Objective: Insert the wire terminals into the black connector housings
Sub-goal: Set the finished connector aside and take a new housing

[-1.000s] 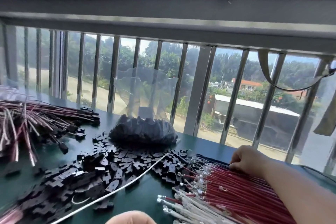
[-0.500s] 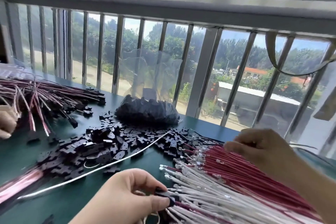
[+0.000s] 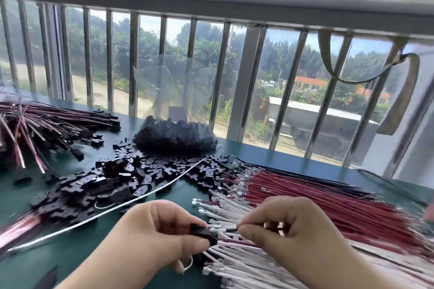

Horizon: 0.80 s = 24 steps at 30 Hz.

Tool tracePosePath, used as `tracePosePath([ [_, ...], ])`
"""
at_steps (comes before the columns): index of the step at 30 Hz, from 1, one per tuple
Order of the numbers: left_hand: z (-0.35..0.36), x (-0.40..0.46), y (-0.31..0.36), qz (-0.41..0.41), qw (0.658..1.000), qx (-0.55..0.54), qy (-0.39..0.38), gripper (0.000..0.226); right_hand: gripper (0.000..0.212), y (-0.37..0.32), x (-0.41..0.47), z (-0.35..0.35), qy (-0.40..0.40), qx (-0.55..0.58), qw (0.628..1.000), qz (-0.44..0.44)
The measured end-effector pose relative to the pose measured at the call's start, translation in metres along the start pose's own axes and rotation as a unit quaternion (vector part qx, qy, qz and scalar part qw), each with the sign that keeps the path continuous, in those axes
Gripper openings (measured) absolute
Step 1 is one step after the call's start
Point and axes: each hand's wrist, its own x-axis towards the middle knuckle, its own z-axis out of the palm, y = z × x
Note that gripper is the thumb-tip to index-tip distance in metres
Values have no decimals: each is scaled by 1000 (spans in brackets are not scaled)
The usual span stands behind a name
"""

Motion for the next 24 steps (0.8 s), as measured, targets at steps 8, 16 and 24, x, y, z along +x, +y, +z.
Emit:
tracePosePath([
  [8,1,-1,2,-5,1000,-17,0,34,18,3,0,1,-17,-27,999,-22],
  [16,2,-2,4,6,1000,-3,-2,38,15,8,-2,4,-8,-27,999,-31],
  [24,3,-2,4,12,1000,-4,-2,38,9,8,-1,5,-39,-80,992,-87],
])
